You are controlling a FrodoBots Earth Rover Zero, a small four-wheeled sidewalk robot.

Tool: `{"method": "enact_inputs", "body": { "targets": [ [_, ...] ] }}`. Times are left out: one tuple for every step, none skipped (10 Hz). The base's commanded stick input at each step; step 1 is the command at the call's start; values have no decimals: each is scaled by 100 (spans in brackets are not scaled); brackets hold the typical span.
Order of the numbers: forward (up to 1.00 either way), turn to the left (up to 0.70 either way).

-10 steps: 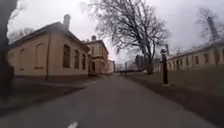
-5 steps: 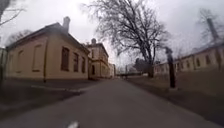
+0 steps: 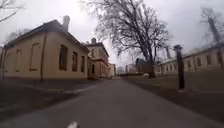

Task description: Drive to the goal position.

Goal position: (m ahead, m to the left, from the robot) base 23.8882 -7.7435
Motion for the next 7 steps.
{"method": "enact_inputs", "body": {
  "targets": [
    [100, 0],
    [100, 0],
    [100, 0],
    [100, 0],
    [100, 0],
    [100, 0],
    [100, 0]
  ]
}}
